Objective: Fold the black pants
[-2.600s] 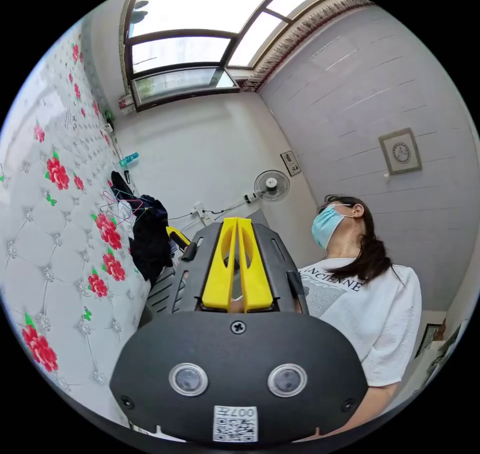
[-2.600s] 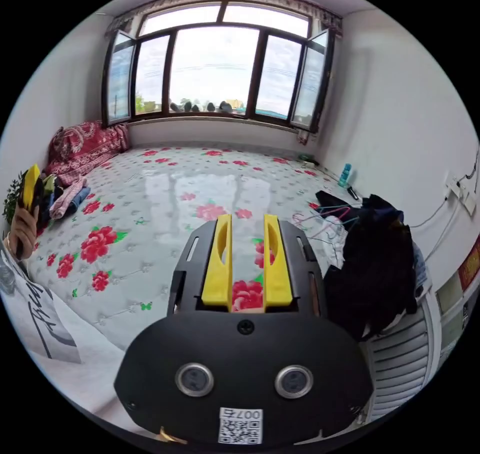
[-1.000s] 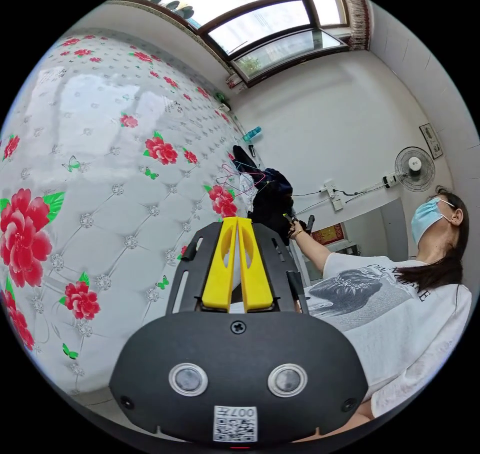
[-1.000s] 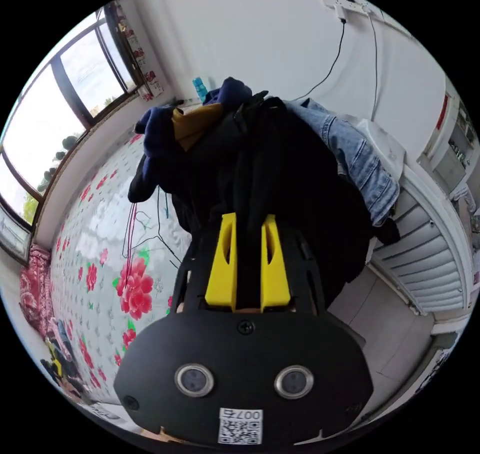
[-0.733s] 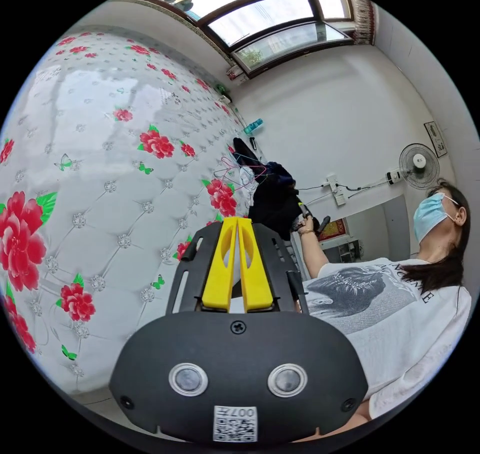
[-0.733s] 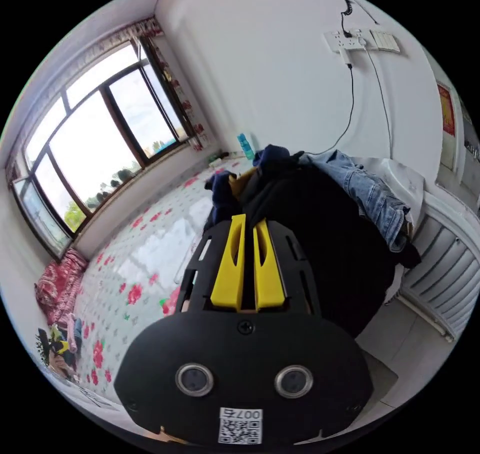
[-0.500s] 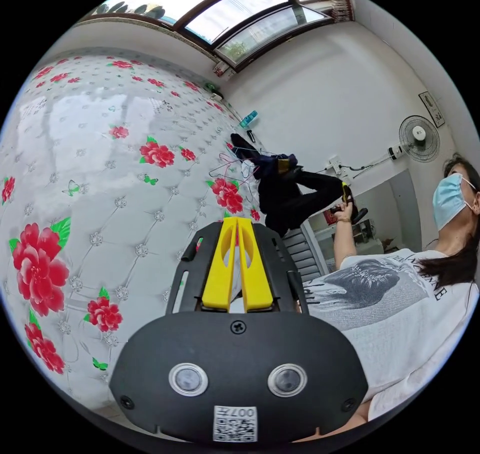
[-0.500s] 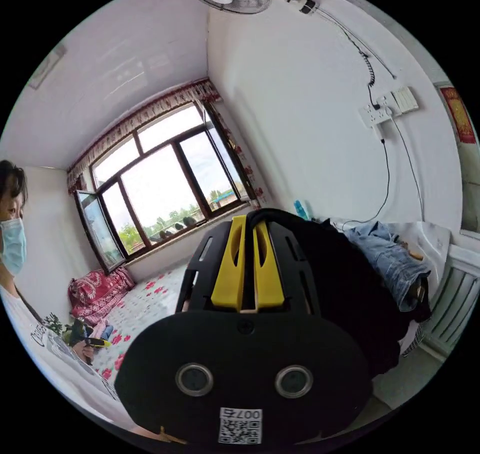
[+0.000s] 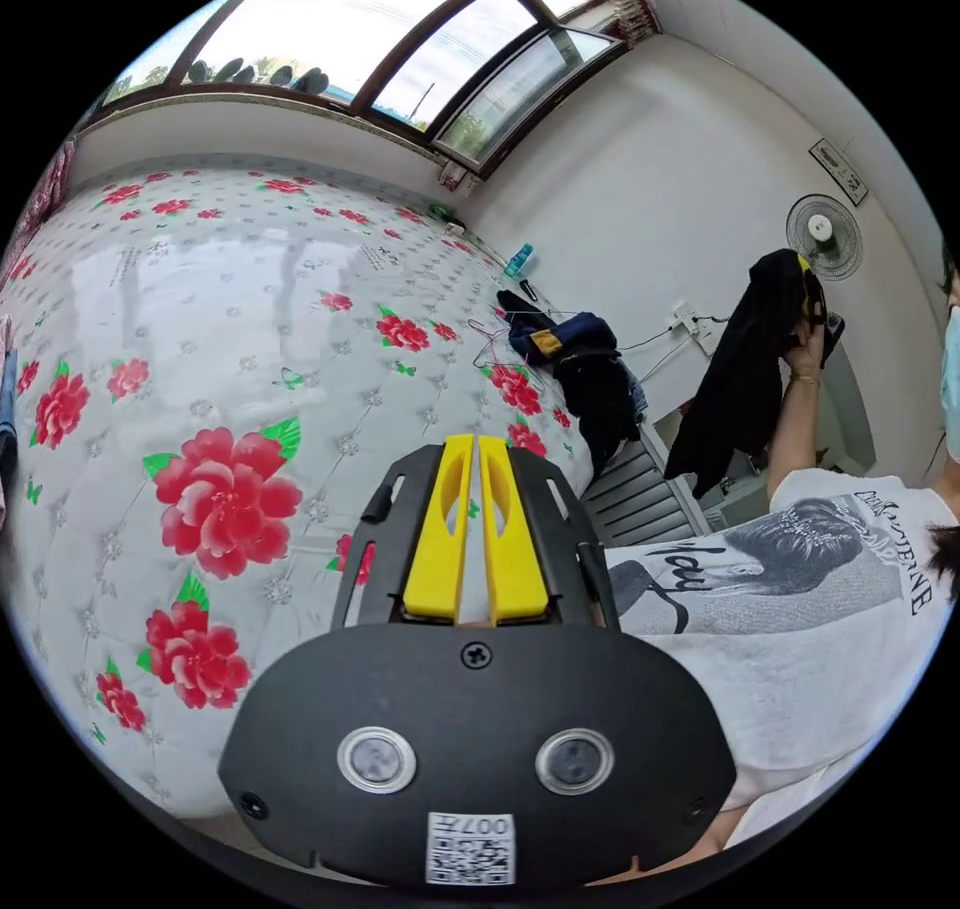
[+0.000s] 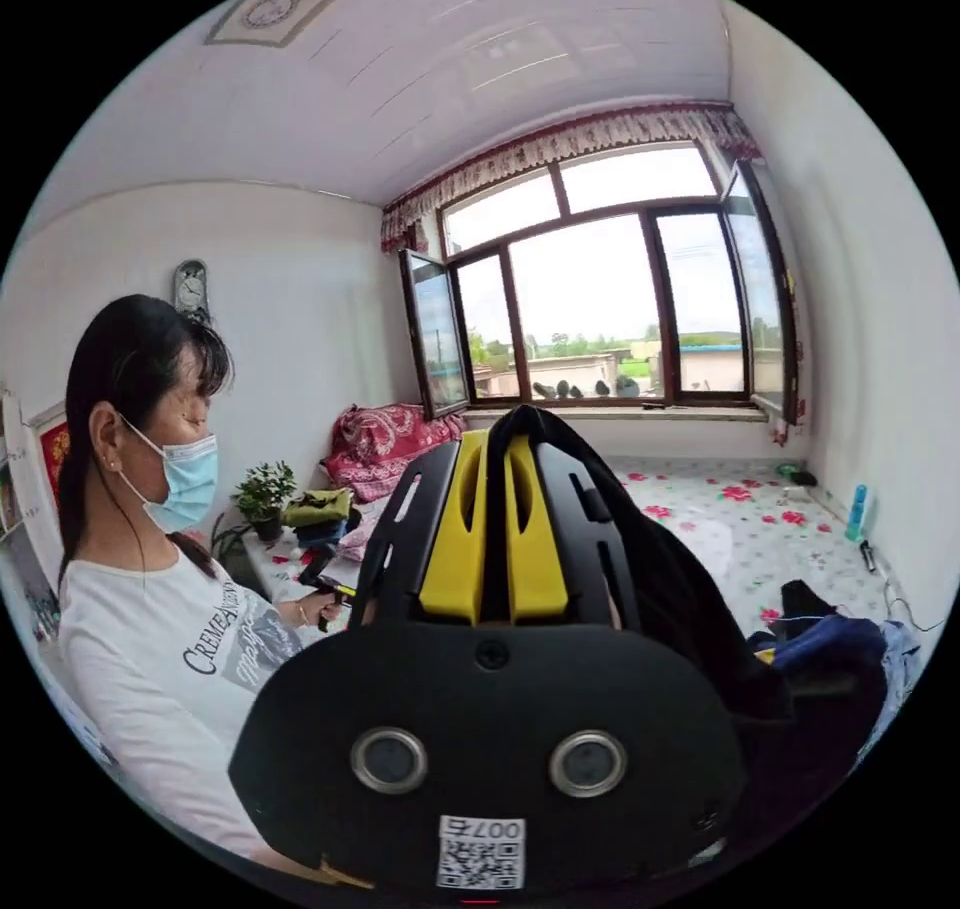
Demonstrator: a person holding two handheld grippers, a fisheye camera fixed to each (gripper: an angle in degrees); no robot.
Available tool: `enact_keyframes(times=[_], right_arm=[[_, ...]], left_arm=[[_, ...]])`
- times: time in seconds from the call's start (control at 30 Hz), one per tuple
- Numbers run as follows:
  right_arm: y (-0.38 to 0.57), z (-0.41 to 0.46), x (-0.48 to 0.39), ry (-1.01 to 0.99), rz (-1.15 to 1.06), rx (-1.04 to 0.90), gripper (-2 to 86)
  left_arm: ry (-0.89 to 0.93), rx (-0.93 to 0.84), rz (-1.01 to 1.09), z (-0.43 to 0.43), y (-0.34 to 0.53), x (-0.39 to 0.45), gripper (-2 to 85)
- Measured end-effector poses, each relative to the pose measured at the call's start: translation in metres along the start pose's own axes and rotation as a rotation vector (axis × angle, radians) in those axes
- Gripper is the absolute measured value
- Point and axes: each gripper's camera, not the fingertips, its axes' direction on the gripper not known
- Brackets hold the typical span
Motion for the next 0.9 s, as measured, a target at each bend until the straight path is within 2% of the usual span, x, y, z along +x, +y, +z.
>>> enact_keyframes(times=[0.1, 0.33, 0.47, 0.57, 0.67, 0.73, 0.83, 0.9], right_arm=[[0.013, 0.076, -0.035, -0.297, -0.006, 0.007, -0.1], [0.058, 0.238, -0.142, -0.536, -0.238, -0.181, 0.0], [0.153, 0.338, -0.152, -0.482, -0.268, -0.443, 0.8], [0.252, 0.418, -0.125, -0.370, -0.167, -0.691, 3.0], [0.349, 0.467, -0.086, -0.295, -0.037, -0.805, 5.7], [0.396, 0.481, -0.068, -0.245, -0.019, -0.807, 7.4], [0.462, 0.501, -0.039, -0.219, 0.038, -0.874, 9.8], [0.511, 0.519, -0.029, -0.199, 0.014, -0.993, 11.3]], left_arm=[[-0.139, -0.009, -0.005, -0.042, 0.022, -0.013, -1.0], [-0.450, 0.080, -0.032, -0.128, 0.060, -0.031, -0.9], [-0.511, 0.083, -0.101, -0.157, 0.079, -0.054, -0.2], [-0.512, 0.068, -0.162, -0.168, 0.086, -0.072, 2.2], [-0.508, 0.067, -0.212, -0.174, 0.089, -0.093, 5.1], [-0.474, 0.059, -0.264, -0.174, 0.090, -0.110, 6.0], [-0.426, 0.066, -0.387, -0.175, 0.093, -0.144, 6.2], [-0.428, 0.060, -0.519, -0.177, 0.095, -0.178, 6.3]])
